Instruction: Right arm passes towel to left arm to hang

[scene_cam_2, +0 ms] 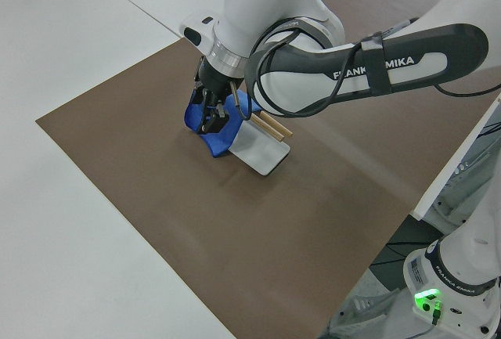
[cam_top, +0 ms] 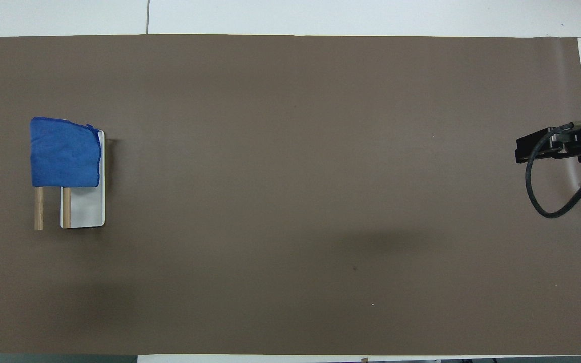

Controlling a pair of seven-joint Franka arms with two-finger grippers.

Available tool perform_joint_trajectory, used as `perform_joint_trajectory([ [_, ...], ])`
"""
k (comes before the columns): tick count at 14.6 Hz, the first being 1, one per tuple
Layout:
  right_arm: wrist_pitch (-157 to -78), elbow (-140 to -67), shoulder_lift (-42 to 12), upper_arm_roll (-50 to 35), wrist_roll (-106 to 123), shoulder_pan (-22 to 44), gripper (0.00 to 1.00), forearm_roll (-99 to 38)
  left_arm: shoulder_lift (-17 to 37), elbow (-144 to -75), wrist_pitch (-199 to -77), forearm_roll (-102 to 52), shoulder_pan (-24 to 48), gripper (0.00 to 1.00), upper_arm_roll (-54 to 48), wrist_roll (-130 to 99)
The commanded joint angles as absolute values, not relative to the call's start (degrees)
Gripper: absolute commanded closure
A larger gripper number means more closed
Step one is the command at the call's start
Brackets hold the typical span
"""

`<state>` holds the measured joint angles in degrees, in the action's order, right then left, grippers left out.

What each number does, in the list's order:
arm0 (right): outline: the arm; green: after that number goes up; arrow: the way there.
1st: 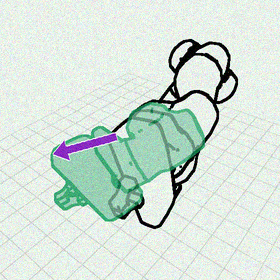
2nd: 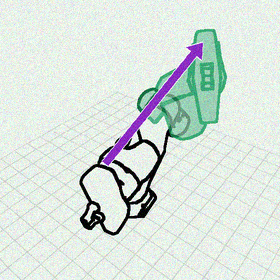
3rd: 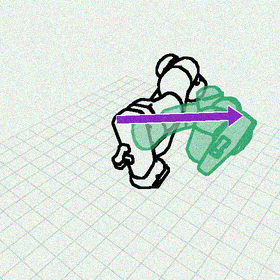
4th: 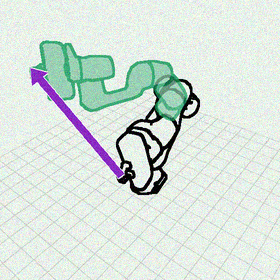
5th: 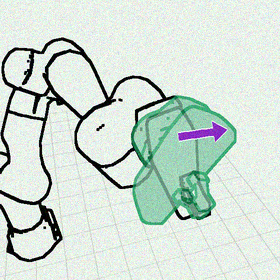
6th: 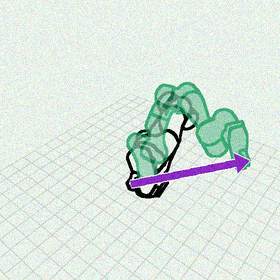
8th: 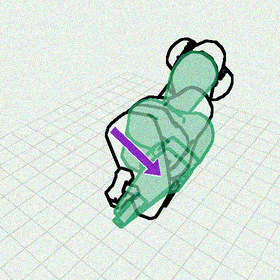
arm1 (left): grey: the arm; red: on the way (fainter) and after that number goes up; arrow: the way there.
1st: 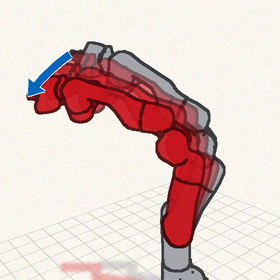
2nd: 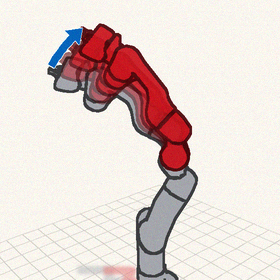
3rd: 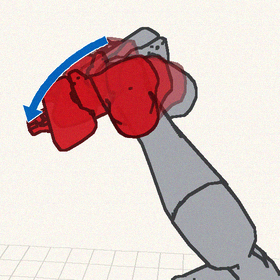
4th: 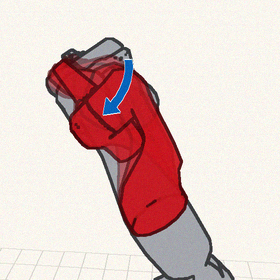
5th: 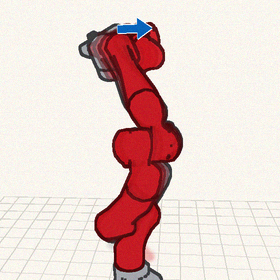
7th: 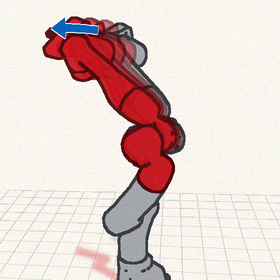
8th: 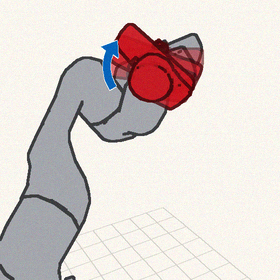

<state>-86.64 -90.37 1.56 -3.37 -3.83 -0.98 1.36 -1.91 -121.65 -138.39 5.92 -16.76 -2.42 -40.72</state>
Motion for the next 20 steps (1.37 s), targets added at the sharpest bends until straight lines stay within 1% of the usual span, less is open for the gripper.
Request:
perform_joint_trajectory([
  [1, -85.3, -89.2, 1.5, -3.3, -2.6, -1.6, 0.00, 0.9, 1.6, -113.1, -132.3, 6.3, -11.9, 0.00, -2.3, -40.6],
  [4, -85.6, -89.4, 1.6, -3.3, -2.7, -1.5, 0.00, 0.9, 3.9, -107.4, -128.7, 6.3, -6.0, 0.00, -2.3, -39.9],
  [6, -85.6, -89.4, 1.6, -3.3, -2.7, -1.5, 0.00, 0.9, 4.0, -107.1, -128.5, 6.5, -2.5, 0.00, -2.3, -38.8],
  [8, -85.4, -89.4, 1.6, -3.3, -2.8, -1.4, 0.00, 0.9, 3.8, -107.1, -127.3, 6.3, 0.1, 0.00, -2.5, -32.1],
  [9, -85.3, -89.4, 1.6, -3.3, -2.8, -1.5, 0.00, 1.1, 3.4, -107.3, -125.8, 6.2, 1.4, 0.00, -2.5, -28.2],
  [11, -85.3, -89.4, 1.6, -3.3, -2.9, -1.4, 0.00, 1.1, 3.3, -106.6, -119.1, 6.0, 3.9, 0.00, -2.8, -21.6],
  [14, -85.3, -89.4, 1.6, -3.3, -2.9, -1.4, 0.00, 1.1, 1.5, -103.2, -109.7, -1.1, 3.6, 0.00, -2.7, -11.6],
  [16, -85.3, -89.5, 1.6, -3.3, -2.9, -1.4, 0.00, 1.1, -0.3, -101.8, -103.4, -1.9, 3.3, 0.00, -2.3, -5.9],
  [17, -85.3, -89.5, 1.6, -3.3, -2.9, -1.4, 0.00, 1.1, -0.4, -100.6, -101.1, -1.9, 3.3, 0.00, -2.1, -4.8],
  [20, -85.4, -89.5, 1.6, -3.3, -2.9, -1.4, 0.00, 1.1, 1.2, -93.3, -94.2, -2.0, 2.7, 0.00, -2.0, -3.1],
])
